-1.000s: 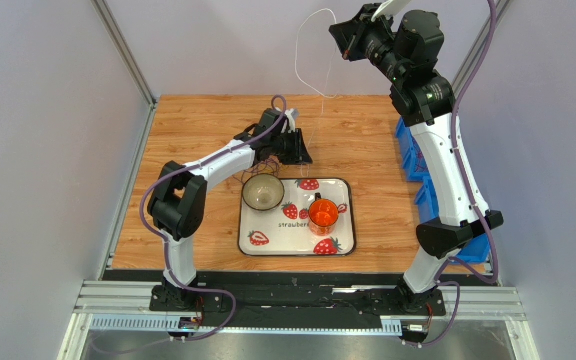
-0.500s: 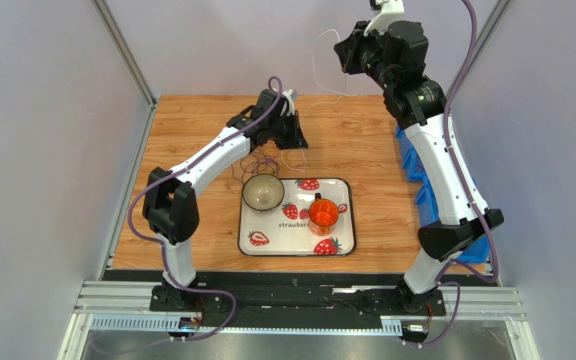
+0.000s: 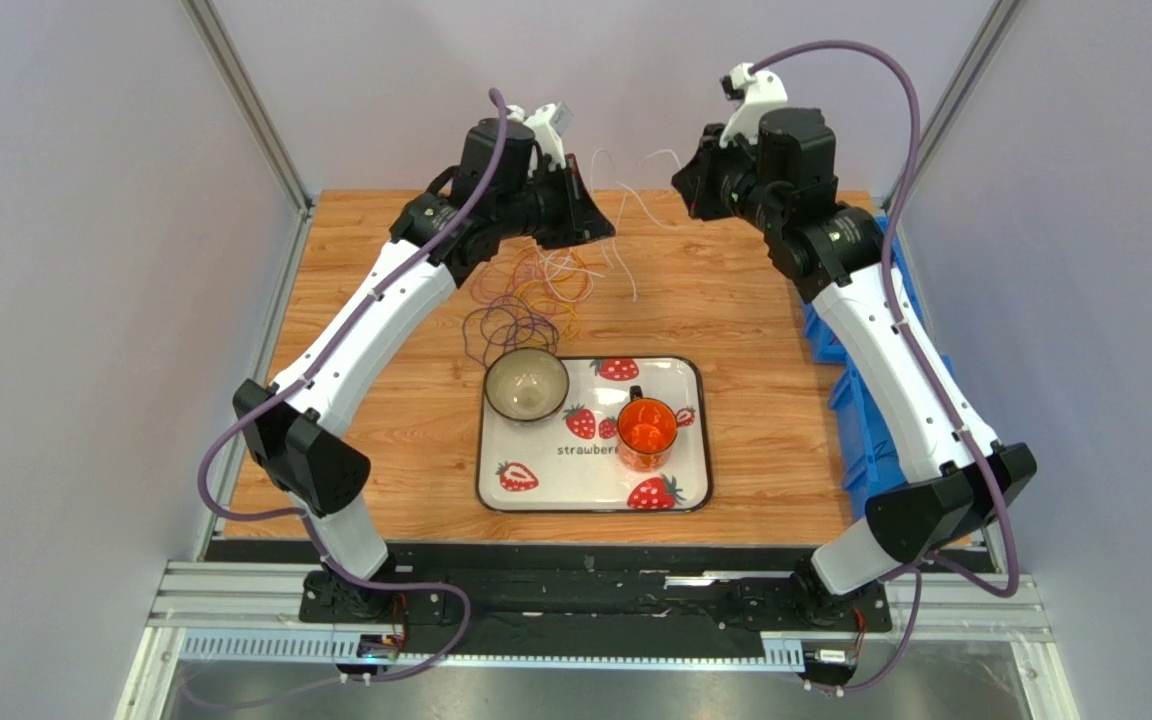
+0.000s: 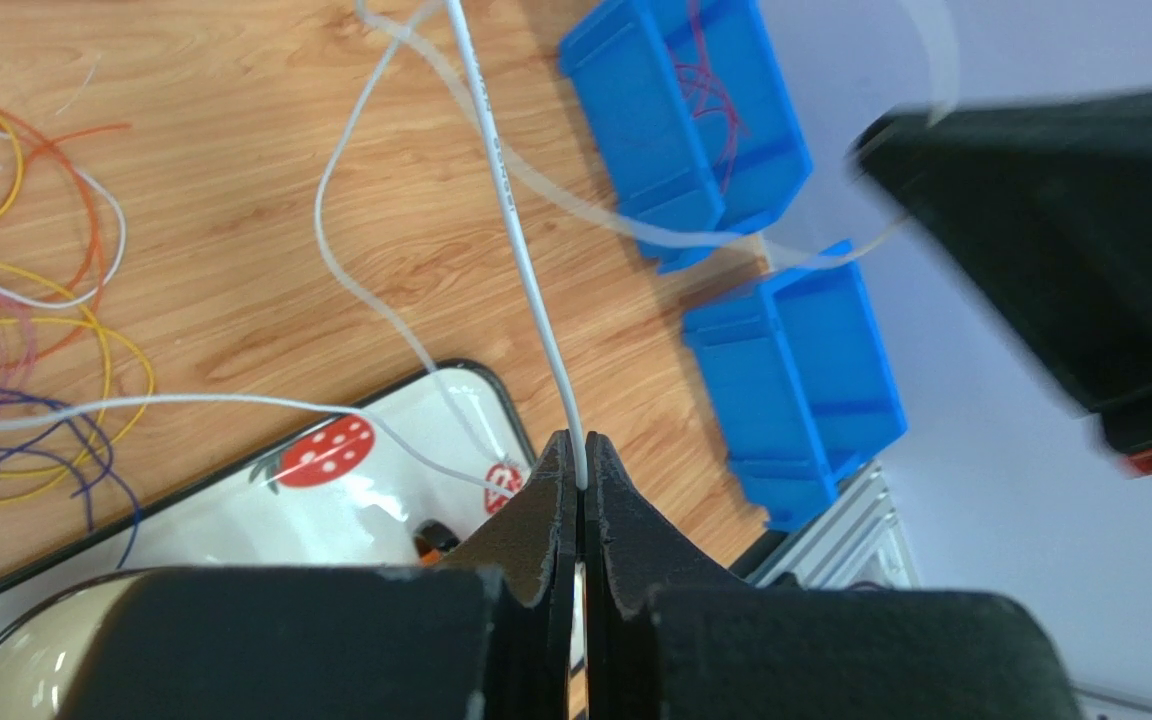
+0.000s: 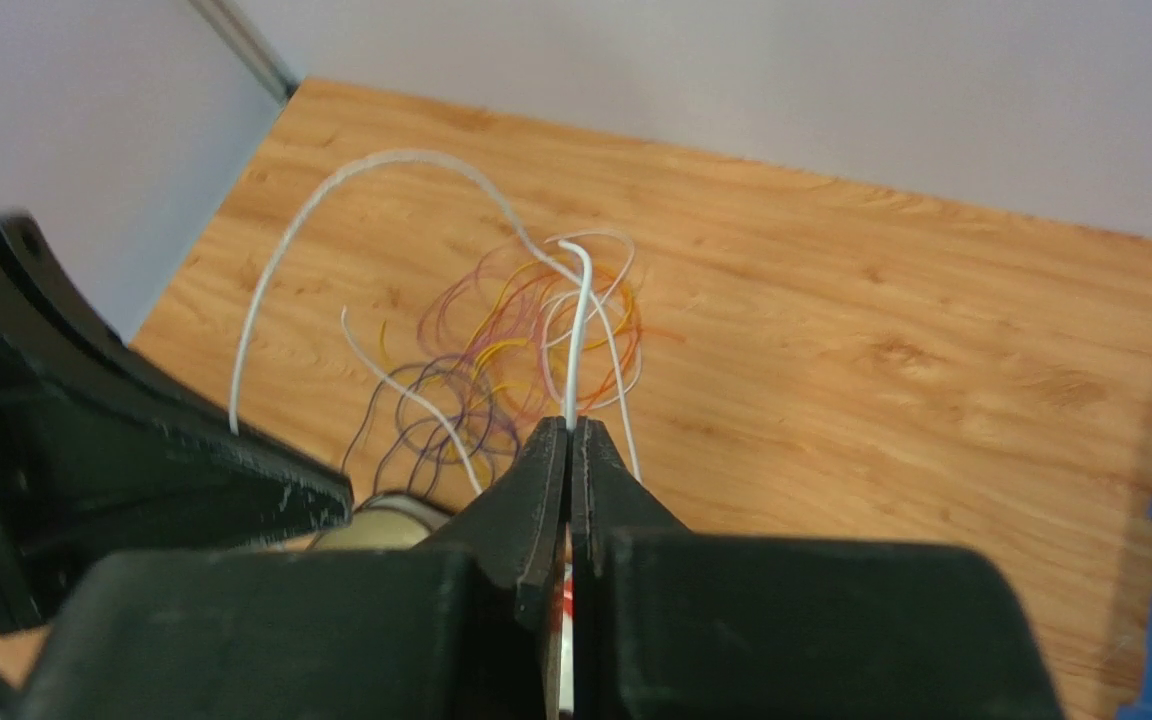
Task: Untangle the cables
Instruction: Place the cable in the bin.
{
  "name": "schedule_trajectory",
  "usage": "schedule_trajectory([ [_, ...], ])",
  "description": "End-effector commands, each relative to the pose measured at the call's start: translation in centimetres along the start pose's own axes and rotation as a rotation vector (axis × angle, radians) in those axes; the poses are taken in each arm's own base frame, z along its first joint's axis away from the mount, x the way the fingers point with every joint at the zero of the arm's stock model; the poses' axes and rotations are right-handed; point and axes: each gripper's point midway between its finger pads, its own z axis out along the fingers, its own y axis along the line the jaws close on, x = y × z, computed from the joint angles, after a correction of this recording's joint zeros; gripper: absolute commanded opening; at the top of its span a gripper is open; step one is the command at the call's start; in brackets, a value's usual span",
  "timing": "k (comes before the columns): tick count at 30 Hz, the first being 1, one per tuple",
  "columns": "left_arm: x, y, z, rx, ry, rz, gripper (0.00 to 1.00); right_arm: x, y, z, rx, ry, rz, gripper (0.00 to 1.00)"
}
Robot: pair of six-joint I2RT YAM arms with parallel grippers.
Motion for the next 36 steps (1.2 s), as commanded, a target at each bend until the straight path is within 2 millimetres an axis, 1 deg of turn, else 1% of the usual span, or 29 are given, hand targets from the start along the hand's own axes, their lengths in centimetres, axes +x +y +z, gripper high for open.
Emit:
schedule_trajectory([
  [1, -1.3, -2.2, -0.9, 0.063, -0.022, -0.036, 0.0, -0.1, 3.5, -1.8, -0.199, -0.044, 0.021, 0.0],
  [4, -1.4, -2.6, -0.9, 0.094, -0.032, -0.048, 0.0, 1.4, 4.4, -1.8, -0.267, -0.002, 0.024, 0.0],
  [5, -1.6, -3.0, -1.4, 0.107, -0.042, -0.048, 0.0, 1.6, 4.8, -2.0, -0.288, 0.006, 0.019, 0.0],
  [7, -1.8, -3.0, -1.5, 0.125, -0.053, -0.072, 0.0, 2.6, 5.2, -2.0, -0.328, 0.03, 0.015, 0.0],
  [8, -1.8, -3.5, -1.9, 0.155, -0.048, -0.079, 0.0, 2.7, 5.4, -2.1, -0.339, 0.032, 0.012, 0.0],
  [10, -1.6, -3.0, -1.8, 0.162, -0.037, -0.114, 0.0, 3.0, 5.9, -2.3, -0.375, 0.039, 0.007, 0.0],
  [11, -1.6, -3.0, -1.8, 0.166, -0.035, -0.121, 0.0, 3.5, 6.0, -2.3, -0.387, 0.048, 0.009, 0.0],
  [13, -1.7, -2.8, -1.9, 0.162, -0.038, -0.138, 0.0, 3.6, 6.8, -2.6, -0.433, 0.046, 0.01, 0.0],
  [15, -1.9, -3.0, -2.2, 0.173, -0.048, -0.142, 0.0, 4.2, 7.3, -2.7, -0.469, 0.06, 0.015, 0.0],
  [16, -2.2, -3.2, -2.2, 0.186, -0.064, -0.139, 0.0, 4.4, 7.4, -2.7, -0.479, 0.067, 0.016, 0.0],
  [17, -2.4, -3.7, -2.7, 0.206, -0.077, -0.136, 0.0, 4.5, 7.4, -2.7, -0.484, 0.073, 0.018, 0.0],
  [20, -2.7, -3.8, -3.1, 0.216, -0.102, -0.136, 0.0, 4.9, 7.2, -2.5, -0.471, 0.086, 0.016, 0.0],
  [23, -2.4, -3.2, -3.1, 0.214, -0.101, -0.149, 0.0, 5.1, 6.8, -2.4, -0.447, 0.089, 0.011, 0.0],
  [24, -2.2, -3.0, -2.9, 0.212, -0.097, -0.155, 0.0, 5.0, 6.3, -2.4, -0.415, 0.083, 0.003, 0.0],
  [26, -2.1, -3.1, -2.5, 0.231, -0.083, -0.156, 0.0, 4.6, 5.7, -2.4, -0.379, 0.074, -0.011, 0.0],
  [27, -2.4, -3.6, -2.5, 0.252, -0.087, -0.158, 0.0, 4.7, 5.1, -2.3, -0.347, 0.081, -0.025, 0.0],
  [28, -2.8, -4.2, -2.3, 0.282, -0.093, -0.153, 0.0, 4.1, 4.9, -2.3, -0.331, 0.071, -0.035, 0.0],
  [29, -2.5, -4.4, -1.4, 0.304, -0.07, -0.155, 0.0, 3.9, 4.1, -2.2, -0.281, 0.066, -0.043, 0.0],
  [30, -3.3, -5.4, -1.5, 0.333, -0.077, -0.147, 0.0, 3.9, 3.5, -2.2, -0.249, 0.072, -0.048, 0.0],
  [31, -3.5, -5.7, -1.0, 0.347, -0.074, -0.143, 0.0, 3.5, 2.8, -2.3, -0.211, 0.06, -0.049, 0.0],
  [32, -3.0, -5.7, 0.4, 0.36, -0.044, -0.149, 0.0, 3.1, 1.7, -2.4, -0.157, 0.048, -0.046, 0.0],
  [33, -3.8, -7.1, 0.3, 0.398, -0.053, -0.142, 0.0, 3.0, 1.3, -2.6, -0.139, 0.041, -0.042, 0.0],
  [34, -4.2, -7.9, 0.5, 0.427, -0.06, -0.134, 0.0, 2.7, 0.4, -2.7, -0.112, 0.032, -0.028, 0.0],
  [35, -3.7, -7.9, 2.0, 0.442, -0.032, -0.141, 0.0, 2.5, -0.3, -2.9, -0.083, 0.025, -0.025, 0.0],
  [36, -4.6, -9.7, 1.6, 0.486, -0.046, -0.127, 0.0, 2.2, -0.8, -3.3, -0.064, 0.019, -0.021, 0.0],
])
